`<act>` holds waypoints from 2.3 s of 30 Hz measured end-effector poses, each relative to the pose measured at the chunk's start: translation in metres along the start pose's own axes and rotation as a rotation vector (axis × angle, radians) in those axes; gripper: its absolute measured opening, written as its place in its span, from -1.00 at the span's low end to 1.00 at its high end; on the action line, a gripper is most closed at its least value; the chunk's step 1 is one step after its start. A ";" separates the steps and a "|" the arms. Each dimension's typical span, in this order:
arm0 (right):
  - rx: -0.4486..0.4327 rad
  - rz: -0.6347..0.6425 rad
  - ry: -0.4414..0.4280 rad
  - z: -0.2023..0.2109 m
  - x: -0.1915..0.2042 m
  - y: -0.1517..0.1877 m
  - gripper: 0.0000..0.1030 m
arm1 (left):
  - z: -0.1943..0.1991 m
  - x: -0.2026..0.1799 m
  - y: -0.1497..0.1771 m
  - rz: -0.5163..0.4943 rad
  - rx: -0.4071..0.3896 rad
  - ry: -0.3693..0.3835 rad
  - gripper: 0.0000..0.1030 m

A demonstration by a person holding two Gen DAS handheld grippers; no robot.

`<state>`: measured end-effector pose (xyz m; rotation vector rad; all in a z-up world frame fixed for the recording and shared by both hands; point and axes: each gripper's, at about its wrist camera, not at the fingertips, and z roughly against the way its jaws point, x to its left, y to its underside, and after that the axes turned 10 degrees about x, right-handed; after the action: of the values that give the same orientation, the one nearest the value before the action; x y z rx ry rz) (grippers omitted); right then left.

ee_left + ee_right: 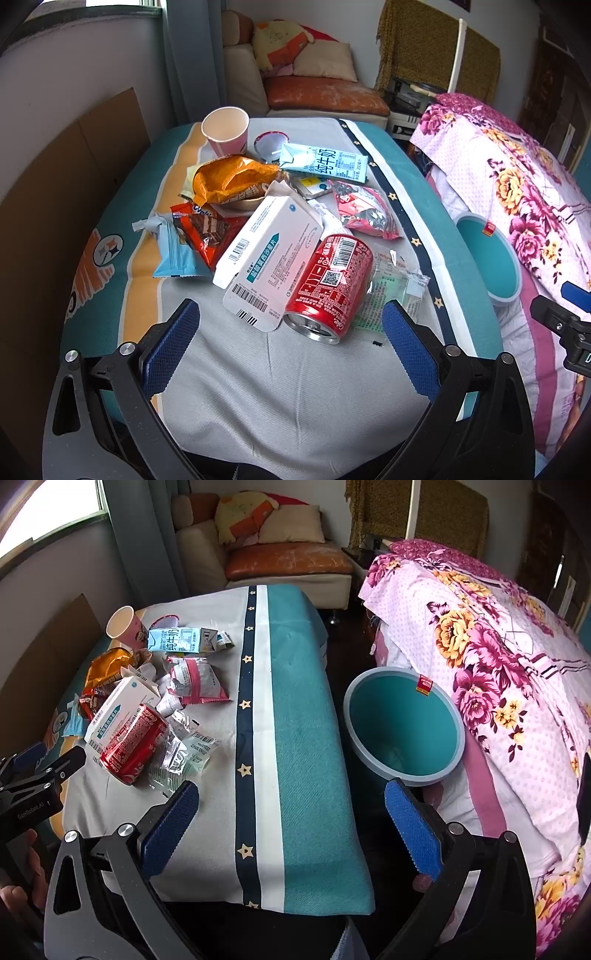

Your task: Collect trash

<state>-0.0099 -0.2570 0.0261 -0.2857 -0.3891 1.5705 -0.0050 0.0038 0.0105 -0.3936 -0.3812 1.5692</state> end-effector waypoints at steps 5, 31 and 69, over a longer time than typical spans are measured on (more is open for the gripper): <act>0.002 0.004 0.003 0.000 0.001 -0.001 0.88 | 0.000 0.000 0.001 0.000 -0.001 0.001 0.92; 0.048 0.021 0.007 -0.019 0.010 -0.005 0.88 | -0.007 0.003 0.002 0.001 0.019 0.014 0.92; 0.232 0.059 -0.201 -0.094 0.025 -0.036 0.88 | -0.094 -0.003 -0.032 -0.220 0.247 0.171 0.24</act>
<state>0.0612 -0.2253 -0.0431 0.0400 -0.3520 1.6909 0.0674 0.0014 -0.0576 -0.2814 -0.0918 1.3375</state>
